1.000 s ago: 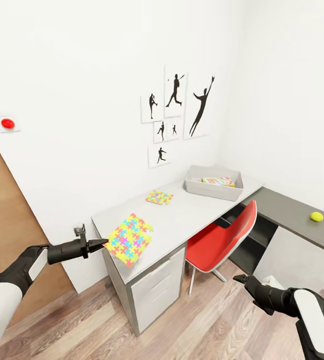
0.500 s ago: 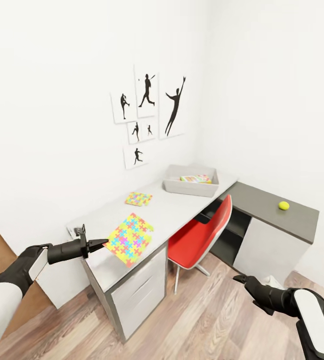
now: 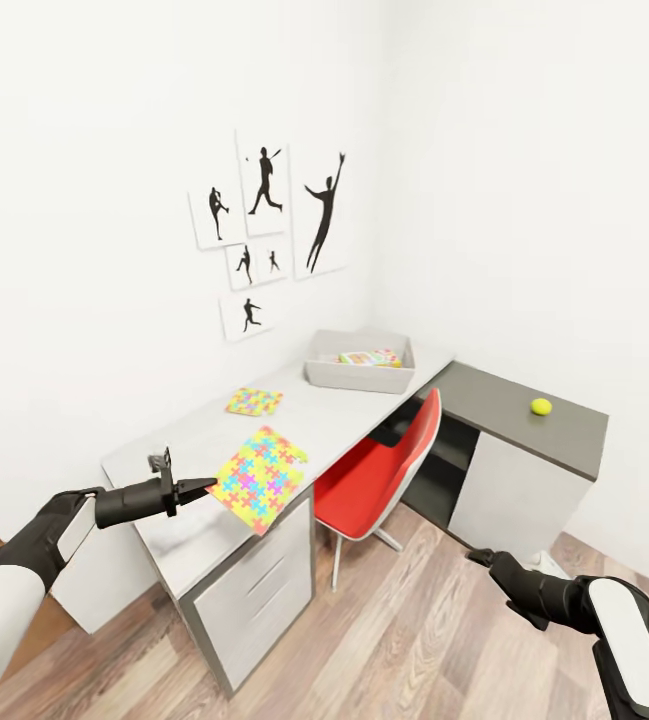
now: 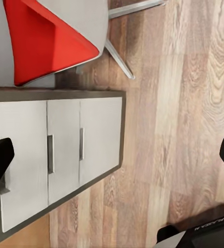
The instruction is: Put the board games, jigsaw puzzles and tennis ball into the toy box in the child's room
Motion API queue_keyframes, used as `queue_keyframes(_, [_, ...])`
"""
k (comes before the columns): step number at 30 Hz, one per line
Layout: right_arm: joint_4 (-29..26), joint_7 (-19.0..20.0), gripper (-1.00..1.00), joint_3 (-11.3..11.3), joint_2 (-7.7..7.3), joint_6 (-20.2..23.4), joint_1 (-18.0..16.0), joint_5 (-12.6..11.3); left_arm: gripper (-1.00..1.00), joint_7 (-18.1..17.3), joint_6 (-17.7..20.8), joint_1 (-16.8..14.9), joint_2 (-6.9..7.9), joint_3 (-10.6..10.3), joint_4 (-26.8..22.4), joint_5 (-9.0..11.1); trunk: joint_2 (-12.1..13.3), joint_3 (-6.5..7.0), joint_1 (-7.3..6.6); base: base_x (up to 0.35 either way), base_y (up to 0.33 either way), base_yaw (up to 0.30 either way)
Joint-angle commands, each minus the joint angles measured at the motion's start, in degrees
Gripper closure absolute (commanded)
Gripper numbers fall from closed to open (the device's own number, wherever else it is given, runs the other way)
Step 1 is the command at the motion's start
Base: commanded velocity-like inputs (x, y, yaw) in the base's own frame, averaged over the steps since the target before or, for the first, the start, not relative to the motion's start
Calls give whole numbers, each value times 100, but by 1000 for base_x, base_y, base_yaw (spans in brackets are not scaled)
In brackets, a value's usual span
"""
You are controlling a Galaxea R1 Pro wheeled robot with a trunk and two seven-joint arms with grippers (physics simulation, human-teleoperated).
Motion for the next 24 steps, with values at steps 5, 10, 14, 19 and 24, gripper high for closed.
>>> queue_keyframes(5, [-4, -58, -100, -3, 5, 16, -6, -59, 100, -6, 40, 1, -1, 3, -1, 5, -12, 10, 4, 70, -132, -124])
queue_keyframes(10, [-4, -58, -100, -3, 6, 16, -6, -59, 100, -6, 37, 3, -1, 3, -1, 4, -12, 36, 4, 99, -113, -153])
queue_keyframes(14, [-10, -59, -100, -3, 6, 17, -6, -59, 100, -6, 34, 4, 0, 5, -1, 4, -12, 42, 4, 110, -85, -38])
queue_keyframes(19, [-16, -71, -100, 4, 1, 32, -6, -61, 100, -6, 36, 10, 7, 18, -1, 4, -12, 42, 4, 39, -14, -5])
queue_keyframes(24, [-16, -68, -100, 5, 5, 26, -6, -59, 100, -6, 36, 12, 8, 33, -1, 5, -12, 43, 4, 3, -1, 0])
